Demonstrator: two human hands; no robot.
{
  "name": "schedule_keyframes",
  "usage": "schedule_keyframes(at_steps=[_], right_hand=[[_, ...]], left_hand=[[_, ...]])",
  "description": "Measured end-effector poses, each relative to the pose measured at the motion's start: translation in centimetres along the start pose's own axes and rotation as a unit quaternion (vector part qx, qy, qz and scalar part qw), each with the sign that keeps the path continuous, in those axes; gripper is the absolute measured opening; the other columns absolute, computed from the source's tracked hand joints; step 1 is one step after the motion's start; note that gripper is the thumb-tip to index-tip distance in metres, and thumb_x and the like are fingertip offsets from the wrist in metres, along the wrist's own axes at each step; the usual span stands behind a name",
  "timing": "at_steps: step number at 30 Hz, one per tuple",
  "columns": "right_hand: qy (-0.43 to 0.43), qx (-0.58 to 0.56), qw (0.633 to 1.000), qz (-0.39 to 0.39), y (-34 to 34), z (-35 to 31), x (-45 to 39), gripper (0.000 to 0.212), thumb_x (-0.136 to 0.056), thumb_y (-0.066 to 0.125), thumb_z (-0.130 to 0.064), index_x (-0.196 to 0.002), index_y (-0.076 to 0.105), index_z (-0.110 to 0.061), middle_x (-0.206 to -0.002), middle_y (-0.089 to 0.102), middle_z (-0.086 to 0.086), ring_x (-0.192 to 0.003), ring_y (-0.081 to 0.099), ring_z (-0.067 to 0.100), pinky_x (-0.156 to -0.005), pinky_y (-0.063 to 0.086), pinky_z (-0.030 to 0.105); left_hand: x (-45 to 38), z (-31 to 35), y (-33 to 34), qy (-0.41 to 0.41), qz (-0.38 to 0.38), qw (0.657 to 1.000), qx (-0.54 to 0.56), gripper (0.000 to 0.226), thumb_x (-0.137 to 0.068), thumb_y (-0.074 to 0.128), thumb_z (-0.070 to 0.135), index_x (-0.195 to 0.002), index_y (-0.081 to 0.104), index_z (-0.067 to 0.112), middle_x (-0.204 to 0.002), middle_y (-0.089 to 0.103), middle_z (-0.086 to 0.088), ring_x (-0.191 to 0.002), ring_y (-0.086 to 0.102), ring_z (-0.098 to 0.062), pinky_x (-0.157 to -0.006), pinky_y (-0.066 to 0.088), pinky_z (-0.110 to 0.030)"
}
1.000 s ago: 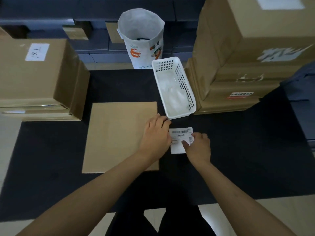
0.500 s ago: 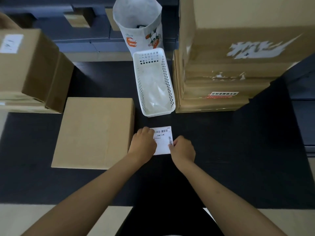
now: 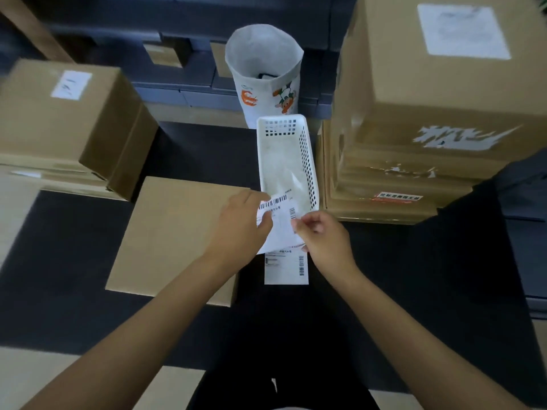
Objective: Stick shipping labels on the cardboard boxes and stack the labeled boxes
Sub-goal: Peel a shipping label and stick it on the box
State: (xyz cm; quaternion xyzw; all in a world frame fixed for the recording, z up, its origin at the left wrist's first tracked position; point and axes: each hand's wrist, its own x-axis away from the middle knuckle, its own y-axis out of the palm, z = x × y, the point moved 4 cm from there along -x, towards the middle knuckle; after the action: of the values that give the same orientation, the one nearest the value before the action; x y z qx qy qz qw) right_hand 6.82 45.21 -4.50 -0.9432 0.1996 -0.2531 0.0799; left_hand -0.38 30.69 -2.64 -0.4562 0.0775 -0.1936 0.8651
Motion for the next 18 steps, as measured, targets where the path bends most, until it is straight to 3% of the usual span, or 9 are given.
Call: schedule_keyframes(at_steps=[3,7,9,14,18], right_hand=[[-0.008,-0.055,0.998,-0.021,2.5,-3.2,0.4,0.010,-0.089,0.068,-0.022,-0.088,0.060,-0.015,-0.084,0.069,-0.003,-0.069,0.065,0.006,-0.055,0.050,0.015],[0.021,-0.117,0.991,-0.057,7.6,-5.6,1.3,0.013,-0.091,0.065,-0.023,-0.094,0.063,-0.010,-0.085,0.070,0.001,-0.070,0.067,0.008,-0.066,0.056,0.021],[0.047,-0.170,0.981,-0.077,10.4,-6.3,1.9,0.012,-0.093,0.061,-0.021,-0.096,0.065,-0.010,-0.092,0.071,0.003,-0.080,0.068,0.010,-0.072,0.057,0.023],[0.077,-0.345,0.926,-0.133,18.3,-8.3,3.9,0.034,-0.097,0.053,-0.019,-0.122,0.056,0.003,-0.110,0.069,0.018,-0.097,0.067,0.021,-0.087,0.055,0.029],[0.053,-0.385,0.910,-0.147,23.1,-9.5,5.3,0.029,-0.092,0.056,-0.015,-0.113,0.061,0.005,-0.108,0.070,0.018,-0.101,0.068,0.022,-0.090,0.054,0.030]], left_hand=[[1.0,-0.2,-4.1,0.048,0.037,0.996,0.059,0.024,-0.093,0.057,0.021,-0.117,0.059,0.018,-0.116,0.055,0.007,-0.104,0.047,-0.007,-0.088,0.031,-0.014],[2.2,-2.3,-7.6,0.116,-0.007,0.990,0.082,0.026,-0.091,0.063,0.032,-0.116,0.060,0.027,-0.116,0.058,0.017,-0.112,0.049,0.000,-0.098,0.035,-0.018],[2.6,-4.5,-8.9,0.103,-0.019,0.988,0.111,0.032,-0.089,0.066,0.031,-0.119,0.058,0.029,-0.118,0.058,0.019,-0.113,0.050,0.001,-0.099,0.037,-0.018],[2.7,-11.4,-13.6,0.049,-0.003,0.981,0.188,0.035,-0.088,0.067,0.023,-0.121,0.060,0.021,-0.117,0.062,0.013,-0.109,0.055,0.002,-0.096,0.044,-0.019],[2.8,-15.8,-16.9,0.022,0.015,0.967,0.253,0.025,-0.087,0.068,0.025,-0.112,0.065,0.025,-0.109,0.067,0.014,-0.105,0.062,-0.006,-0.094,0.050,-0.034]])
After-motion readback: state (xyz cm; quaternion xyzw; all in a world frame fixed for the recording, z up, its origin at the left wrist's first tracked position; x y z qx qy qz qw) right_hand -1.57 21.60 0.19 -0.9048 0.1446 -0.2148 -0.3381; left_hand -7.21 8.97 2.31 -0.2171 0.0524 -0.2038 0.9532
